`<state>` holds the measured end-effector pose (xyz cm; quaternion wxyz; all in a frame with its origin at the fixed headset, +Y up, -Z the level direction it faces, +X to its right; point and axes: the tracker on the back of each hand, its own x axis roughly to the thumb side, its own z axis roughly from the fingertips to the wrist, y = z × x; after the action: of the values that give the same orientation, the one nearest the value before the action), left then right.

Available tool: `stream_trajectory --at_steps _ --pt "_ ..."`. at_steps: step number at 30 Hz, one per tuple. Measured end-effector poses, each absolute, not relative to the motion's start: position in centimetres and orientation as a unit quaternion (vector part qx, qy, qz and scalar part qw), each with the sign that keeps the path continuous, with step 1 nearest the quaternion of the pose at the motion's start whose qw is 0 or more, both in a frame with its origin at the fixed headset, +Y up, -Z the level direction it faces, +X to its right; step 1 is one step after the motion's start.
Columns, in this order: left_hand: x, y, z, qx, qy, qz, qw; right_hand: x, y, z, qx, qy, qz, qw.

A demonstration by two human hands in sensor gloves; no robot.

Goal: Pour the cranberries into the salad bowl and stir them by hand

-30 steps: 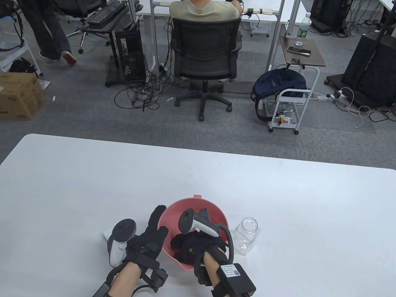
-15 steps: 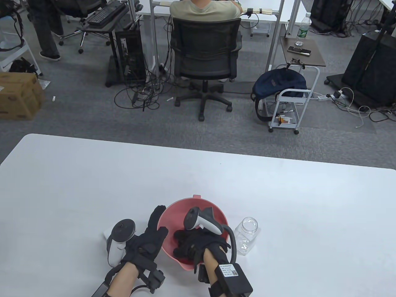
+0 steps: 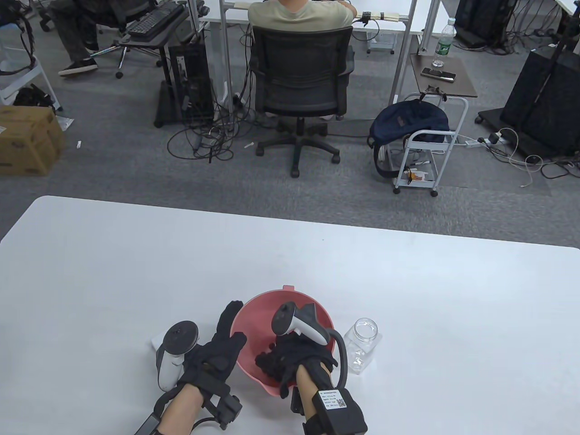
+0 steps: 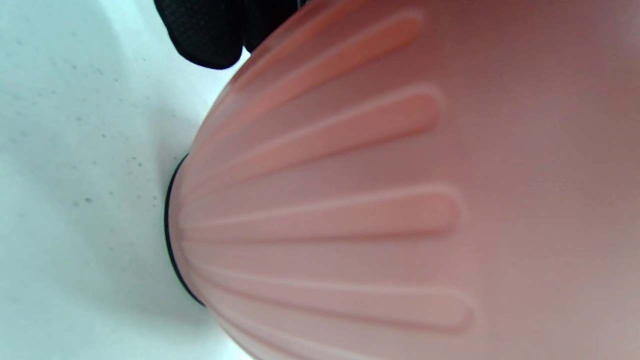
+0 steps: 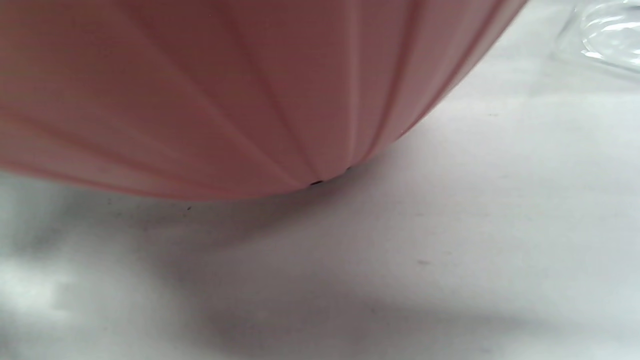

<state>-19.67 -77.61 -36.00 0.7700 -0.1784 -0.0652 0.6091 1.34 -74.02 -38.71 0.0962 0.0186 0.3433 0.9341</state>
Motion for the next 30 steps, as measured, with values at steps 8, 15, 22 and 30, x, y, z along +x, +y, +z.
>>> stream_trajectory --at_steps 8,15,22,30 --pt "-19.66 -77.63 -36.05 -0.182 -0.064 0.609 0.77 1.74 -73.91 -38.75 0.004 0.317 0.943 0.099" --pt "-19.61 -77.62 -36.09 -0.185 -0.064 0.61 0.768 1.8 -73.98 -38.76 0.002 0.328 0.941 0.088" --pt "-19.56 -77.6 -36.16 -0.19 -0.066 0.611 0.766 1.67 -74.3 -38.72 0.028 0.354 0.929 0.102" --pt "-19.51 -77.61 -36.22 -0.196 -0.068 0.614 0.761 1.54 -74.25 -38.67 0.038 0.354 0.93 0.093"
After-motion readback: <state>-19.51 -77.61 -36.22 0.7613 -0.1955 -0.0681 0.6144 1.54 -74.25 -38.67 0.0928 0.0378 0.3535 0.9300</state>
